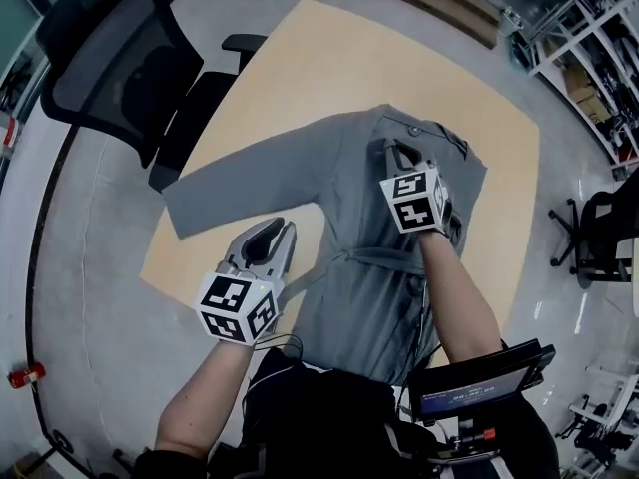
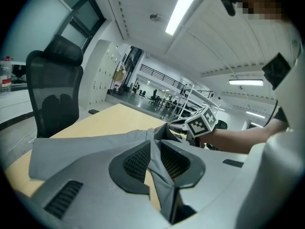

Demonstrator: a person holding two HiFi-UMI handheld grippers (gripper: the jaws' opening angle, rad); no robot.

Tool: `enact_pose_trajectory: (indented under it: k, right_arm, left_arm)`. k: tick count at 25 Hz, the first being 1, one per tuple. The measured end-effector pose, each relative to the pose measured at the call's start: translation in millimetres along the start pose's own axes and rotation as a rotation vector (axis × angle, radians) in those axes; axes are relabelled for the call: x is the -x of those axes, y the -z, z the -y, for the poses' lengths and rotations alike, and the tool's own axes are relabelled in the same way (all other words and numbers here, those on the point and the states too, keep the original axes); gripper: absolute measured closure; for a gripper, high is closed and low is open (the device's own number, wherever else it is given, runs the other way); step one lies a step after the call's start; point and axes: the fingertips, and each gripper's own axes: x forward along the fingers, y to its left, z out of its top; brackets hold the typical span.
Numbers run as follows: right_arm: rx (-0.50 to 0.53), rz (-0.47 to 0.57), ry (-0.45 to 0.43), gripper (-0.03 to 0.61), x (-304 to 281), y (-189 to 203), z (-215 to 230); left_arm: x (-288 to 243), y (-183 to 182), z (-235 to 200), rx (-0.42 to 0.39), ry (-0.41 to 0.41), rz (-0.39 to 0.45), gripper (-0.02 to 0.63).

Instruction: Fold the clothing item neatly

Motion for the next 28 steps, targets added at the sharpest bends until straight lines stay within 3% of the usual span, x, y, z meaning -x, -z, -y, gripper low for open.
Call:
enact_pose_trajectory:
  k: [6, 10, 13, 17, 22, 28]
  right_arm:
    - [0.199, -0.076, -0.089, 0.552, -26.2, 10.2, -98.1]
    - [0.212, -0.106, -0.127, 0.549, -26.8, 23.3, -122.2]
    - [0.198, -0.114, -0.186, 0.471, -25.1, 22.6, -136.1]
    - [0.158, -0.119, -0.227, 0.459, -18.5, 22.9, -144.8]
    - [-0.032, -0.103, -0.194, 0.460, -24.5, 18.3, -122.0]
    - [-0.494, -0.120, -0.202, 0.460, -70.9, 7.0, -84.4]
  left_arm:
    - [14.4, 11.7, -37.7, 0.049, -0.033, -0.003, 0.551]
    - [21.7, 20.5, -55.0, 0.080, -0.052, -0.010, 0.551]
    - [25.2, 24.7, -64.4, 0.094, -0.059, -0.010, 0.551]
    - [31.3, 28.5, -71.3, 0.107, -0.067, -0.011, 0.551]
    - [41.9, 39.7, -85.2, 0.128, -0.094, -0.020, 0.551]
    - [59.7, 49.3, -106.2, 0.158, -0.150, -0.021, 0.551]
